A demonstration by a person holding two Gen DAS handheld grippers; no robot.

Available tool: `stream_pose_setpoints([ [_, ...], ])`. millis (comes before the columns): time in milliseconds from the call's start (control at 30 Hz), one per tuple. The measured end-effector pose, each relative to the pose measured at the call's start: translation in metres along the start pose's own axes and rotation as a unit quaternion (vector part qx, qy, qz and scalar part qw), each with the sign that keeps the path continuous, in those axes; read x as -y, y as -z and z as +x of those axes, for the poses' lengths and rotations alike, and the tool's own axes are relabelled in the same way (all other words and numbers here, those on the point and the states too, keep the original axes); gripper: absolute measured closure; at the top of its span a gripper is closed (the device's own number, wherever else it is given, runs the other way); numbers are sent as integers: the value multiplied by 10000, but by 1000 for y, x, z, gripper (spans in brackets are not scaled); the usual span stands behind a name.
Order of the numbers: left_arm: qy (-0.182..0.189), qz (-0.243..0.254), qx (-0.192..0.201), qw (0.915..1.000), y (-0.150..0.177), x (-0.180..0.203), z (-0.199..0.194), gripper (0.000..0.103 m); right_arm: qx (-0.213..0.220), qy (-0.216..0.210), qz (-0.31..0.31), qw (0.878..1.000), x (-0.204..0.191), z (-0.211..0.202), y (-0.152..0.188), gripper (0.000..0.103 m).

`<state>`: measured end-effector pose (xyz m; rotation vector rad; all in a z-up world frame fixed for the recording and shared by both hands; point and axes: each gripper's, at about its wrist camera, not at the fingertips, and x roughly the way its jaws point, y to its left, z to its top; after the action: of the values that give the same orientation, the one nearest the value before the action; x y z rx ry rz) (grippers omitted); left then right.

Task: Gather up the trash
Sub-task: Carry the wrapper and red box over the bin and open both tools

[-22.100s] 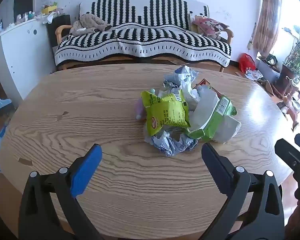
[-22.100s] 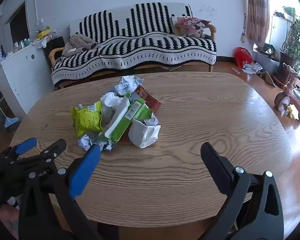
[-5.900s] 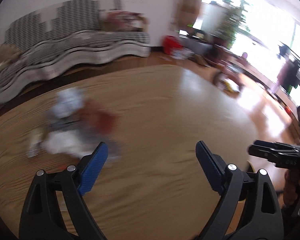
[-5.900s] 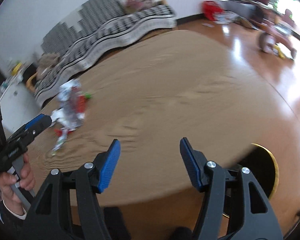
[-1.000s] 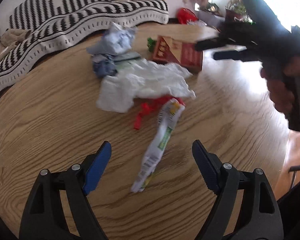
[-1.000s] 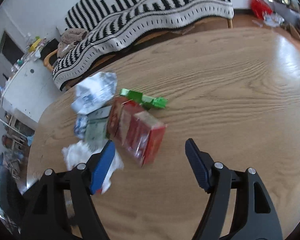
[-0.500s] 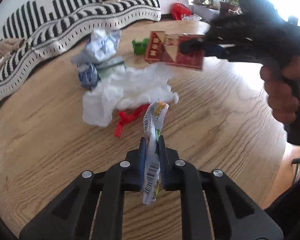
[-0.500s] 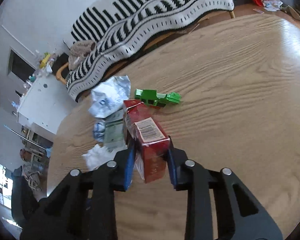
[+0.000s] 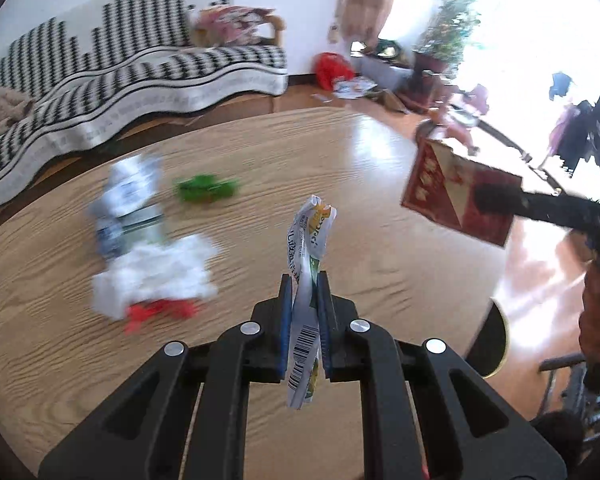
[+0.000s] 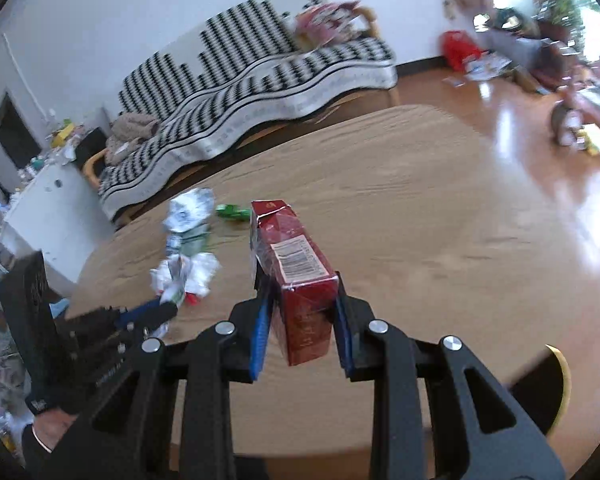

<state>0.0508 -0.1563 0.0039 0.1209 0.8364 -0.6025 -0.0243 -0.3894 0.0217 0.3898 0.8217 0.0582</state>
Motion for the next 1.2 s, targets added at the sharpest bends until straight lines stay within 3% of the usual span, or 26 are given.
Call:
stream_pose_setpoints([
  [333, 1011, 682, -200, 9923, -7, 160, 51, 92, 324, 1343, 538, 9889, 123, -113, 58, 75],
  [567, 1459, 1139, -520, 9814, 11, 237, 85, 92, 236, 1877, 1066, 9761, 187, -149, 106, 75],
  [867, 1726, 1567, -846, 9688, 32, 281, 111, 92, 47, 2046, 1458, 9679, 229, -153, 142, 75],
  [1200, 1777, 1520, -908, 9680, 31, 285, 116, 92, 7, 2043, 1497, 9674, 229, -141, 138, 75],
])
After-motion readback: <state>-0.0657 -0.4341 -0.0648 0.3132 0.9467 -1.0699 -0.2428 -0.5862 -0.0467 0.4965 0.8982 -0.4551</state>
